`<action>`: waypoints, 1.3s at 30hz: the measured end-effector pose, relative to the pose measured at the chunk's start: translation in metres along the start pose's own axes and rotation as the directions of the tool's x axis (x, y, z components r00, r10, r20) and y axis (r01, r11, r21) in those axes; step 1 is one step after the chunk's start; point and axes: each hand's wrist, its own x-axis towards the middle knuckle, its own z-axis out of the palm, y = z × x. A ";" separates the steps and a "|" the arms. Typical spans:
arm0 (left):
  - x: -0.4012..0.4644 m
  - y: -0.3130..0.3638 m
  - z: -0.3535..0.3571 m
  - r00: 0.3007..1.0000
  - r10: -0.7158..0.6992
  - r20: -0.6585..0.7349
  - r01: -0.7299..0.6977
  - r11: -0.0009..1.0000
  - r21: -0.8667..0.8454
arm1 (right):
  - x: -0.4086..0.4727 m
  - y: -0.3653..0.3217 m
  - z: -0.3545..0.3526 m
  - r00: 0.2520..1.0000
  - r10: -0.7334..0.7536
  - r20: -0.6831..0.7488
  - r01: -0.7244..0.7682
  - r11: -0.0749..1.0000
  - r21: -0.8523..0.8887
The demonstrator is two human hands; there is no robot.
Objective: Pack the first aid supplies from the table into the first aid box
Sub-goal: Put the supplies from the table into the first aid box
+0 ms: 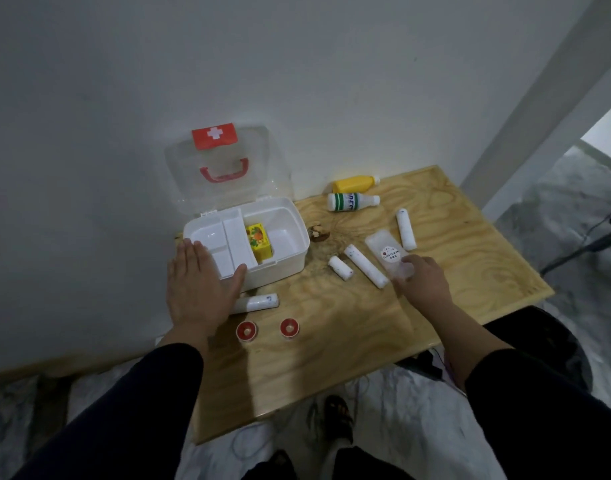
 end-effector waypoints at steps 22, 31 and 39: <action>-0.001 0.001 -0.005 0.997 -0.007 0.070 0.012 0.998 -0.066 | 0.009 -0.118 -0.030 0.885 -0.454 -0.106 0.466 0.851 0.242; -0.002 0.001 -0.003 0.999 -0.001 0.054 0.004 0.998 -0.061 | 0.029 -0.187 0.002 0.705 -0.651 0.280 0.702 0.696 -0.150; -0.002 0.001 -0.002 0.999 0.001 0.036 0.001 0.999 -0.049 | 0.043 -0.215 0.039 0.637 -0.688 0.348 0.756 0.645 -0.111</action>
